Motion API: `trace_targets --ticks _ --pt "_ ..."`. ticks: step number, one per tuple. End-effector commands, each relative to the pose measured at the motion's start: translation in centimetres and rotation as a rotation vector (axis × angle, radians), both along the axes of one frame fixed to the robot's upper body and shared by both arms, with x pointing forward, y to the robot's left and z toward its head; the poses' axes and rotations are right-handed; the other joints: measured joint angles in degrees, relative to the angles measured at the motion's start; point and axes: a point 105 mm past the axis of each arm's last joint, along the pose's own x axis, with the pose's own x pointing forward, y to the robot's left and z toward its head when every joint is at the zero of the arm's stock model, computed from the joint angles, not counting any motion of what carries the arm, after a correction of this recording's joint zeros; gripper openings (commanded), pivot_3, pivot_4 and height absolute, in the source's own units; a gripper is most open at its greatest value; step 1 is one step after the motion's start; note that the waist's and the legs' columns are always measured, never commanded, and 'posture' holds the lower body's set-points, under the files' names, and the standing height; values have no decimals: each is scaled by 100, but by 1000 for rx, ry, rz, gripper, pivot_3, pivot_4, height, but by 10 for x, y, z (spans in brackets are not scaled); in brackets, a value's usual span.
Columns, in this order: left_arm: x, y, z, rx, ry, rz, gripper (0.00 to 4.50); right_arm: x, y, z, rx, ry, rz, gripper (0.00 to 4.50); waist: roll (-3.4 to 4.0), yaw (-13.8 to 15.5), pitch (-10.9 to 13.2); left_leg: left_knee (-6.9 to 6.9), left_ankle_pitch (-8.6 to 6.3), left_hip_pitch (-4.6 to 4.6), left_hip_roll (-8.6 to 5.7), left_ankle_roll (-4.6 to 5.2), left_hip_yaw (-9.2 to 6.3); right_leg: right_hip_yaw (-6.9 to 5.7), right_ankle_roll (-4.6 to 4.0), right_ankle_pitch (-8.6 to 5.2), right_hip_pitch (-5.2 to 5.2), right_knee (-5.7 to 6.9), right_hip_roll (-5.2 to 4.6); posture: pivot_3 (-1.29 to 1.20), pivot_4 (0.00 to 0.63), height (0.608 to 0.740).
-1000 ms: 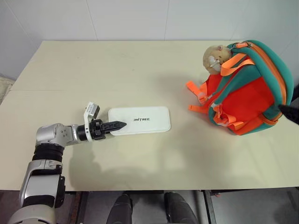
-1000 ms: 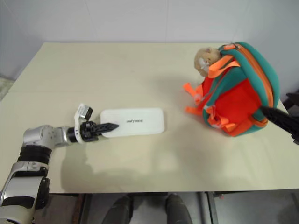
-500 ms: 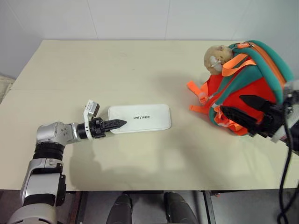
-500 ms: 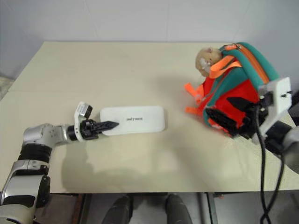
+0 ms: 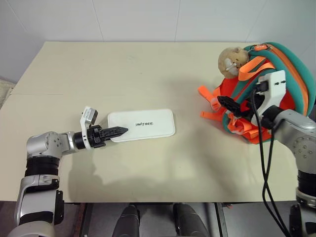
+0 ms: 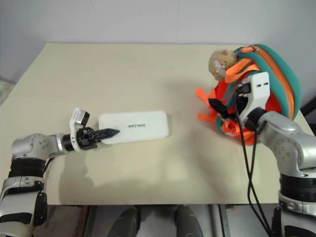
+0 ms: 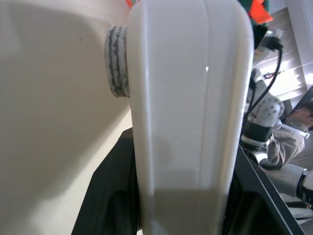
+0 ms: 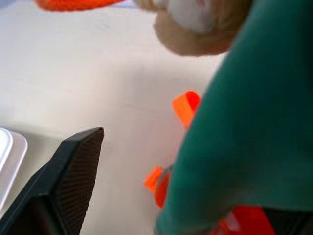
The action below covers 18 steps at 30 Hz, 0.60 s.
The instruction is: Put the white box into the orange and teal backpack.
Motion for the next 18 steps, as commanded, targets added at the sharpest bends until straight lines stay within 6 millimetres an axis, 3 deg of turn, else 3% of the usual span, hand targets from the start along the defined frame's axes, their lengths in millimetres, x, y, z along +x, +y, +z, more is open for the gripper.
trace_targets --ticks 1,3,6,13,17,18 --pt "-3 4 12 -26 -47 -2 1480 8 0 13 34 -80 -48 4479 0 -6 0 0 0 0 0 0 0 0 0 0 0 0 0 0 150 740" --pt "-4 4 12 -26 -49 2 1480 16 -1 11 57 -109 -92 4479 -1 -25 0 1 0 3 1 0 0 0 0 0 1 3 1 0 150 740" --pt "-4 4 13 -26 -52 4 1480 21 -1 9 70 -149 -88 3849 -1 -19 0 4 1 5 0 -1 0 0 0 0 2 10 1 0 150 740" --pt "-4 7 14 -19 -62 15 1480 23 4 16 128 -218 -32 1523 0 -38 0 4 1 5 0 -1 0 0 0 1 2 11 1 0 150 740" --pt "-3 14 16 -8 -79 39 1480 16 22 22 145 -244 82 150 0 -94 0 3 1 6 0 -1 0 0 1 1 2 11 1 0 150 740" --pt "-2 17 17 -2 -88 50 1480 13 28 25 153 -251 131 12 0 -114 0 3 1 5 0 -1 0 0 1 1 2 11 1 0 150 740"
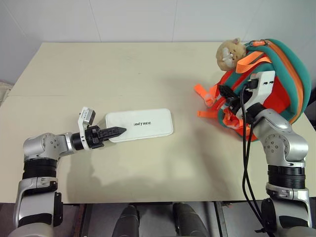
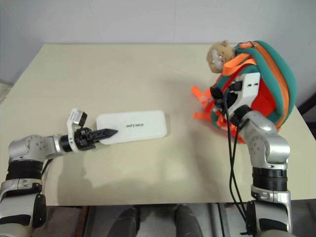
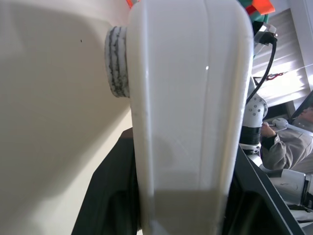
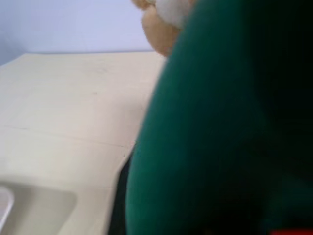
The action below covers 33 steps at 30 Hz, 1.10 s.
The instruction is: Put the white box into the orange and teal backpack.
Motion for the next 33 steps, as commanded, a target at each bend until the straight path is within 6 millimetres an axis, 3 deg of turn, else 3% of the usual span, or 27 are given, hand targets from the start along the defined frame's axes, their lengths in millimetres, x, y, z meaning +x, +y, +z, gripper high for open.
trace_targets --ticks 1,6,10,13,17,24,29,33 --pt "1 14 19 -8 -91 40 1480 -18 25 27 30 -104 188 12 0 -38 0 0 0 0 0 0 0 0 0 0 0 0 0 0 150 740" --pt "7 34 29 32 -125 112 1480 -51 64 36 14 -70 527 12 2 -82 1 -10 0 6 4 0 0 0 0 0 -2 2 3 0 150 740" --pt "3 59 39 81 -156 165 1480 -105 89 52 67 -9 923 12 3 -84 2 -14 0 3 4 0 -1 0 0 -1 -3 -6 2 0 150 740" --pt "-1 79 37 126 -161 219 1480 -138 93 63 126 82 1142 12 4 -85 3 -23 -1 2 7 0 -1 0 -4 -3 -7 -8 2 0 150 740" --pt "-8 96 30 170 -152 271 1480 -158 88 69 136 192 1246 12 4 -46 3 -28 -1 0 6 1 -1 -3 -9 -7 -7 -17 -5 0 150 740" --pt "-21 96 23 163 -196 269 1480 -166 66 57 94 417 1232 12 -2 -7 2 -24 -5 -8 4 7 -1 -6 -13 -9 -7 -34 -11 0 150 740" --pt "-26 83 30 133 -277 251 1480 -153 57 34 46 509 1162 12 -1 8 2 -21 -5 -9 3 7 1 -5 -12 -8 -6 -37 -11 0 150 740" --pt "-30 65 60 62 -406 217 1480 -151 54 24 11 531 1163 12 -2 39 3 -19 -5 -19 4 7 0 -6 -9 -6 -13 -37 -9 0 150 740"
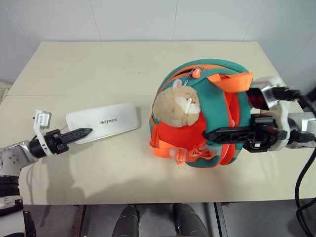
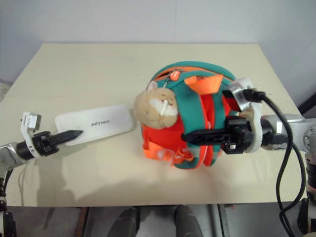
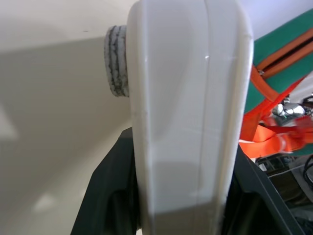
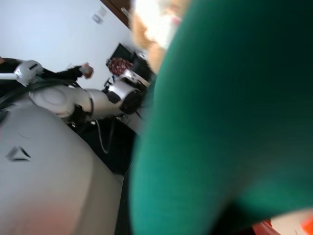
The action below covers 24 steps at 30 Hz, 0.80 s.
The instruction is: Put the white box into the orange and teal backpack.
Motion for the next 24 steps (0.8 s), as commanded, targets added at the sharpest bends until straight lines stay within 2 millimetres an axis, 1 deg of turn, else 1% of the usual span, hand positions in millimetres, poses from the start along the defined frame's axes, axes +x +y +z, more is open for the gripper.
trace_targets --ticks 1,3,6,9,12,15,18,22,24 --pt "-8 -12 52 -59 -216 -49 1480 0 -5 -1 -28 -27 16 12 0 13 0 1 0 -2 0 0 0 0 2 1 -2 0 0 0 150 740" --pt "-13 -13 62 -63 -260 -52 1480 3 -9 -5 -52 -30 15 12 -1 18 0 4 0 -3 0 0 0 0 3 2 -2 0 1 0 150 740" --pt "-19 -13 73 -62 -292 -54 1480 8 -14 -9 -79 -34 14 12 -1 15 0 6 -1 0 -1 -1 3 0 4 2 0 -1 1 0 150 740" --pt "-34 -18 97 -61 -358 -111 1480 18 -20 -14 -104 -42 2 12 -9 8 5 10 -1 -1 -1 -1 3 1 4 2 0 -1 3 0 150 740" --pt "-40 -23 109 -62 -402 -135 1480 23 -20 -17 -110 -50 10 12 -9 12 6 13 -2 -2 -3 -3 4 2 6 3 2 -3 2 0 150 740" --pt "-50 -32 115 -55 -400 -211 1480 28 -18 -20 -117 -61 16 12 -9 9 6 13 -2 -1 -2 -3 4 1 6 4 2 -3 3 0 150 740" --pt "-55 -37 118 -53 -395 -256 1480 31 -15 -21 -116 -67 22 12 -9 -3 6 13 -3 -1 -2 -4 5 2 6 4 2 -4 4 0 150 740" --pt "-53 -41 118 -25 -403 -285 1480 33 -12 -22 -114 -78 23 12 -9 -17 6 13 -3 -1 -1 -4 4 2 6 4 2 -4 4 0 150 740" --pt "-50 -41 121 -17 -420 -287 1480 33 -11 -22 -112 -84 21 12 -9 -20 6 13 -3 -1 -2 -4 4 2 6 4 2 -4 4 0 150 740"
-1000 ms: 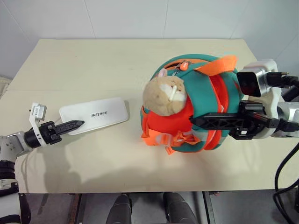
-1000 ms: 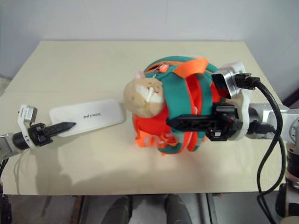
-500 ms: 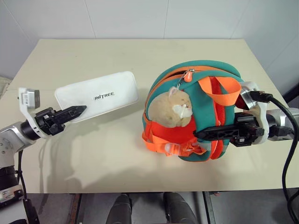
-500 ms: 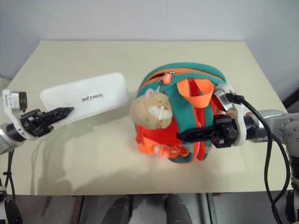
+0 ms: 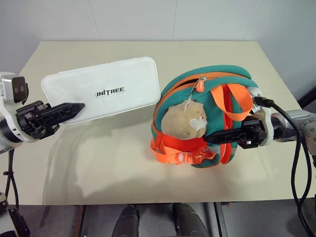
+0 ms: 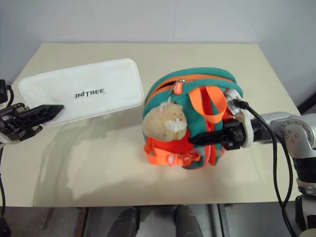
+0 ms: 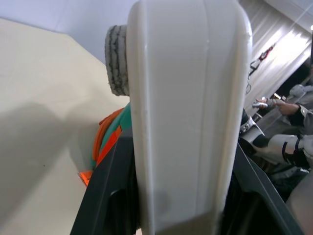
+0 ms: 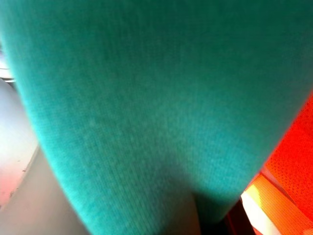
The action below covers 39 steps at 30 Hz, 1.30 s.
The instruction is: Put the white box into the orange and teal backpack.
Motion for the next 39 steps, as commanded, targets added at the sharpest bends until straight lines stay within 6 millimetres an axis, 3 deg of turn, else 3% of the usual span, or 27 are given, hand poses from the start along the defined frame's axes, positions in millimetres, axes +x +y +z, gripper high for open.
trace_targets --ticks 1,12,28,39 --pt "-2 -3 18 29 -94 -42 1480 -2 2 7 11 -34 14 12 0 1 0 1 0 0 0 0 0 0 0 0 0 0 0 0 150 740" --pt "13 -26 9 169 -152 -191 1480 -1 4 7 17 -54 -9 12 0 -38 0 -1 0 -1 1 0 0 0 0 0 0 0 3 0 150 740" --pt "54 -17 14 388 -381 -96 1480 -2 4 3 26 -65 -41 12 0 -35 0 8 0 -1 0 1 0 0 3 1 3 12 4 0 150 740" --pt "44 -43 25 438 -411 -323 1480 -1 5 2 31 -70 -47 12 0 -37 0 32 0 -4 0 1 -2 0 6 2 3 32 6 0 150 740"
